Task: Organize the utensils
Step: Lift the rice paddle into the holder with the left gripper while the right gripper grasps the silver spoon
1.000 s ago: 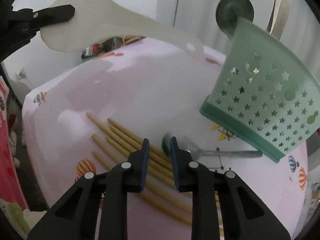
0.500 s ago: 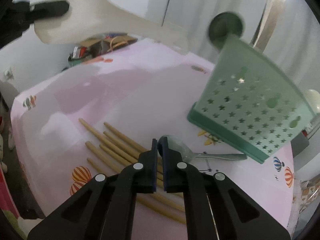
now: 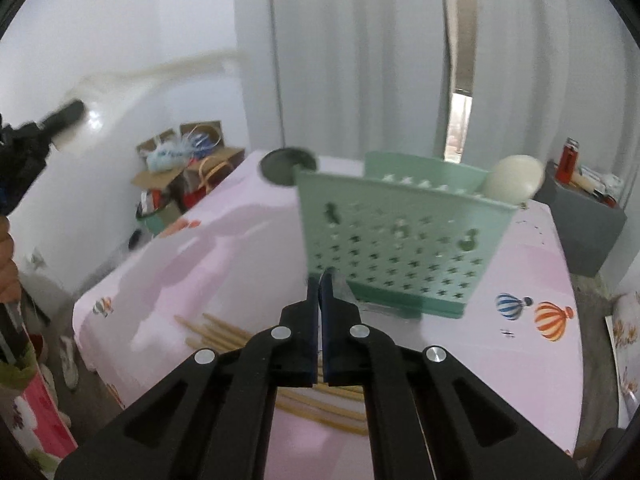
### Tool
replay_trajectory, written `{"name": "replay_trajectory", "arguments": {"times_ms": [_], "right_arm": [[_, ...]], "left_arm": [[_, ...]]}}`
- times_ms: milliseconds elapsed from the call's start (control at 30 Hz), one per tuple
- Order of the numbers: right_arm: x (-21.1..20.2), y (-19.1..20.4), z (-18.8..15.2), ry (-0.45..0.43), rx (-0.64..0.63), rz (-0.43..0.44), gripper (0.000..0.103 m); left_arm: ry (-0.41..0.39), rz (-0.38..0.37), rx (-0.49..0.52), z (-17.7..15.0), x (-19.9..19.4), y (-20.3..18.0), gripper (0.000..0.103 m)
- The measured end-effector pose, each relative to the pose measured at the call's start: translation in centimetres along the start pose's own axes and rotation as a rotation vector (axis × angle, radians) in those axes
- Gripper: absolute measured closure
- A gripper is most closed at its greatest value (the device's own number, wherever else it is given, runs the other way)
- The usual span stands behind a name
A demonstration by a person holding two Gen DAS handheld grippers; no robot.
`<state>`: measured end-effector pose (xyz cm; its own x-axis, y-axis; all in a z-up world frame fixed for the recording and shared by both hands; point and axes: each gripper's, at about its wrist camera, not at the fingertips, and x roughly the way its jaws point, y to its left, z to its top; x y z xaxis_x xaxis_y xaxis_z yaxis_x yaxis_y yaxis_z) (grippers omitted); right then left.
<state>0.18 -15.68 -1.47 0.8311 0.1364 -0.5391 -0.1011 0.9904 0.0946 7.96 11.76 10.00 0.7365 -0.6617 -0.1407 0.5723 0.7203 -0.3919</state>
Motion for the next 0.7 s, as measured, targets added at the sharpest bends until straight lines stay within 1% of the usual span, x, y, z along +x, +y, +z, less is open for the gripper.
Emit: {"name": "replay_trajectory", "arguments": {"times_ms": [67,200,333,367,433,533,600,700], "right_arm": [[-0.9,-1.2,-0.2,-0.009,0.013,-0.009,0.102],[-1.2,-1.9,-0.1,-0.017,0.028,-0.014,0.102],[-1.2,-1.9,-0.2,-0.022,0.032,-0.017,0.102],[-1.3,-2.1,-0.2,-0.026,0.036,-0.017,0.102],[-1.6,-2.5,-0.1,-0.035,0.049,-0.017,0.102],[-2.1,-3.4,0.2,-0.052,0.074,-0.013,0.102],[-2.5,-3.9,0.4,-0.062,0.086,-0.015,0.102],[-3.0,-4.8,0.6,-0.075,0.102,-0.020,0.101]], "left_arm": [[-0.010,-0.026,0.037,0.9,0.5,-1.2,0.102],[0.038,0.003,0.172,1.6,2.4,-4.3,0.102],[0.110,0.077,0.368,1.0,4.7,-7.8,0.102],[0.133,0.106,0.439,0.6,5.4,-8.9,0.102],[0.159,0.150,0.538,0.2,6.5,-10.4,0.102],[0.184,0.203,0.645,-0.3,7.9,-12.0,0.102],[0.220,0.234,0.722,-0.6,9.3,-12.9,0.102],[0.276,0.240,0.813,-1.3,10.8,-14.2,0.102]]}}
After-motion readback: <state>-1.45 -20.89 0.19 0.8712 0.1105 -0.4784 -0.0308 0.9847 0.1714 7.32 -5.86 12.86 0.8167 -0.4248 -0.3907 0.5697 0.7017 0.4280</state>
